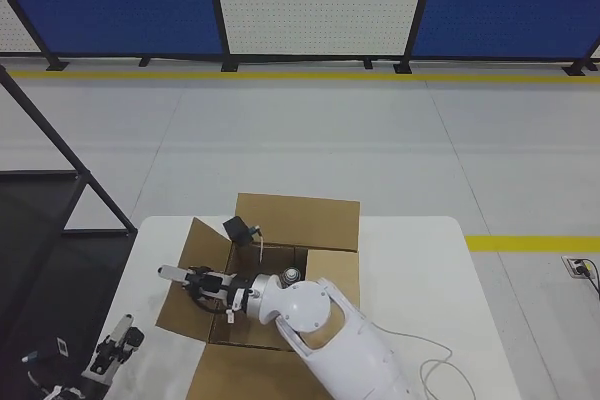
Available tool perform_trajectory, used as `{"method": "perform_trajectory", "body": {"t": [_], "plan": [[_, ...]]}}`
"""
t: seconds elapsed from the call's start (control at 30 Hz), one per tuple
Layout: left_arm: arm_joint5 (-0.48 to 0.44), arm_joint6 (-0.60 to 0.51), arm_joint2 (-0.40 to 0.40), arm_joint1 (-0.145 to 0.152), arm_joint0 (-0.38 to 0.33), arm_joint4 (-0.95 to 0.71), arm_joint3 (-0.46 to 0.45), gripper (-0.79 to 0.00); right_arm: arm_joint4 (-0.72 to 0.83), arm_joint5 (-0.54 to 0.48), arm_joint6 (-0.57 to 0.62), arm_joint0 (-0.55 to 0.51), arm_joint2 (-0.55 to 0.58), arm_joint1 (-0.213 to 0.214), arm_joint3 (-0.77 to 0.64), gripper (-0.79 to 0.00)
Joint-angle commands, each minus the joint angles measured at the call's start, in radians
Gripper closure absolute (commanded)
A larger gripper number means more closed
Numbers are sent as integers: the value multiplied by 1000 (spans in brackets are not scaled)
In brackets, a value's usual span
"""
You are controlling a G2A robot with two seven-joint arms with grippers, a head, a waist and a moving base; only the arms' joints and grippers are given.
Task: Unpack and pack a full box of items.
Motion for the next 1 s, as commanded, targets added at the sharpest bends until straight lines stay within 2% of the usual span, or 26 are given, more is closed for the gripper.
{"method": "perform_trajectory", "body": {"t": [0.0, 0.2, 0.27, 0.37, 0.47, 0.67, 0.97], "plan": [[-35, 29, -11, -3, 46, 7, -56, -785, 3, -1, -9, 15, -19, -9, 20, -785], [-120, 126, -75, -14, 163, 19, -203, -785, -16, 2, -99, 63, -79, -45, 99, -785], [-109, 184, -97, -19, 192, 64, -240, -785, -19, 4, -126, 73, -91, -55, 119, -785], [-46, 283, -108, -27, 214, 185, -285, -785, -19, 0, -144, 86, -100, -67, 146, -785], [32, 334, -74, -35, 206, 254, -302, -785, -19, -5, -147, 93, -105, -76, 168, -785], [175, 383, -24, -44, 162, 371, -277, -785, -23, 6, -132, 107, -112, -90, 210, -785], [313, 349, 22, -49, 87, 433, -212, -785, -19, 9, -86, 130, -113, -108, 271, -785]]}}
